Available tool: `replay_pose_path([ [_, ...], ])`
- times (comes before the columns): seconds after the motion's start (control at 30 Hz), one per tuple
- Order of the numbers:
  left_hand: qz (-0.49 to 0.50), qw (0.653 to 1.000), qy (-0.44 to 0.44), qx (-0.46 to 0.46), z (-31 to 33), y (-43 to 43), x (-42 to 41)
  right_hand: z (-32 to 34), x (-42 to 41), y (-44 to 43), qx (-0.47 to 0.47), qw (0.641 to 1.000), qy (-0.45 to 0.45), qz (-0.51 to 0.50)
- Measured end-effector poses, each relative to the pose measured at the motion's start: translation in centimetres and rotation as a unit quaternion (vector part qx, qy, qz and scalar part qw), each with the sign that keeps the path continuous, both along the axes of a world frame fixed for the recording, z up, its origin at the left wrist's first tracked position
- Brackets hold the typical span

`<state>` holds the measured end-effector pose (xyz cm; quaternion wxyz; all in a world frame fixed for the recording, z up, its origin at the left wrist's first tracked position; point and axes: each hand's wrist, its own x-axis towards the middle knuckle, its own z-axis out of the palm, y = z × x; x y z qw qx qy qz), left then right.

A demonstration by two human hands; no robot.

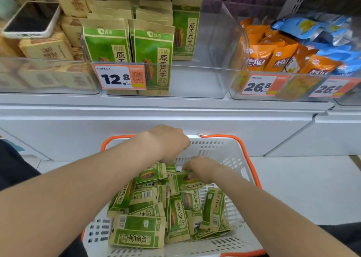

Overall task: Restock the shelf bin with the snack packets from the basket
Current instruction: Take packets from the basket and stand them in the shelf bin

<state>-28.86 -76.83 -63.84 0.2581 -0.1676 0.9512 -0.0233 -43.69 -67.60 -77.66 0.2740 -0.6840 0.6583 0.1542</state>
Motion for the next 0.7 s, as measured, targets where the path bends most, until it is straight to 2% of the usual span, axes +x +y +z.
replay_pose_path([
  [0.07,0.028,0.999,-0.018,-0.011,0.7,-0.3,0.3,2.1,-0.1,-1.2,-0.029,0.995,-0.085,-0.044],
  [0.13,0.065,0.998,-0.020,-0.004,1.2,-0.8,0.8,4.7,0.1,-2.2,-0.089,0.986,-0.128,-0.067],
  [0.27,0.158,0.980,-0.015,0.121,1.0,-2.6,2.3,9.6,1.0,-3.0,-0.182,0.962,-0.178,-0.102],
  [0.4,0.186,0.958,0.074,0.206,1.8,-2.8,2.9,14.4,1.8,-2.8,-0.223,0.929,-0.251,-0.155],
  [0.47,0.186,0.945,0.146,0.225,2.7,-3.0,3.3,15.9,1.8,-2.7,-0.289,0.901,-0.271,-0.174],
  [0.53,0.201,0.923,0.224,0.241,3.8,-3.3,3.6,16.9,1.6,-2.5,-0.418,0.837,-0.270,-0.229],
  [0.6,0.230,0.880,0.314,0.271,5.2,-3.4,3.8,17.5,1.3,-2.3,-0.539,0.731,-0.289,-0.303],
  [0.67,0.266,0.823,0.400,0.302,6.1,-3.1,3.7,18.1,1.1,-2.3,-0.554,0.637,-0.376,-0.383],
  [0.7,0.280,0.794,0.440,0.313,6.4,-3.1,3.6,18.4,1.0,-2.3,-0.530,0.609,-0.424,-0.411],
])
